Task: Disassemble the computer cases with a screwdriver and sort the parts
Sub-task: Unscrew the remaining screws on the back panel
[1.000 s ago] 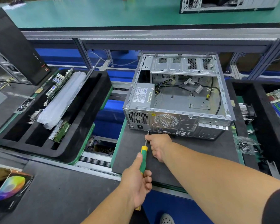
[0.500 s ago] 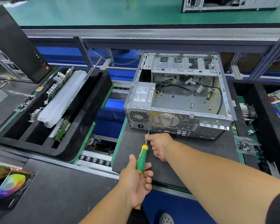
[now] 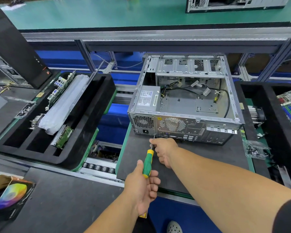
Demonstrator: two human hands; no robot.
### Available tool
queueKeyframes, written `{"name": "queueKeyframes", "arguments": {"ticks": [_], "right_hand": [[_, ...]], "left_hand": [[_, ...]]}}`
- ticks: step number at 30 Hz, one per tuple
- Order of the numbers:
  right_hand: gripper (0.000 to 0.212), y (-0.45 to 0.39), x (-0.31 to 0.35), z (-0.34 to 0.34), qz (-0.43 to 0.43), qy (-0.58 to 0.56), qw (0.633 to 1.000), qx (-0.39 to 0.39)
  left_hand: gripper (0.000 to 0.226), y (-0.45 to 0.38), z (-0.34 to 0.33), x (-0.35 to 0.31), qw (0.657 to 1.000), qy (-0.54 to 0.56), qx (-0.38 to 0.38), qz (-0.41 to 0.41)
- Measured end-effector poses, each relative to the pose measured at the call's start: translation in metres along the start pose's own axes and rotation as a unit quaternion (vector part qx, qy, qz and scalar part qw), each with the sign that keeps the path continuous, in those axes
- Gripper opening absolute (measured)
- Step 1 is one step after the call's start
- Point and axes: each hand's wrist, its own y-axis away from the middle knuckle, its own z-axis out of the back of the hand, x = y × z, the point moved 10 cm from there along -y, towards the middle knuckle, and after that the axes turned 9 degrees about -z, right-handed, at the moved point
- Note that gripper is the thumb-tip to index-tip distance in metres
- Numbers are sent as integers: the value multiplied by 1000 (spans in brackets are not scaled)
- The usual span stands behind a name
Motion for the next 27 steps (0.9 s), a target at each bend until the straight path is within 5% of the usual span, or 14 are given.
{"name": "queueKeyframes", "arguments": {"ticks": [5, 10, 15, 22, 27], "right_hand": [[28, -2, -5, -5, -26, 26, 998, 57], [22, -5, -6, -5, -17, 23, 998, 47], [20, 0, -6, -4, -19, 20, 998, 54], [52, 3, -10, 6, -36, -52, 997, 45], [53, 7, -15, 11, -43, -71, 996, 32]], "left_hand": [[72, -2, -3, 5, 999, 28, 19, 13], [35, -5, 6, -3, 999, 4, -28, -34], [24, -1, 11, -3, 999, -16, -20, -44], [21, 10, 27, -4, 997, -56, -14, -49], [21, 17, 34, -17, 991, -109, -13, -77]]}}
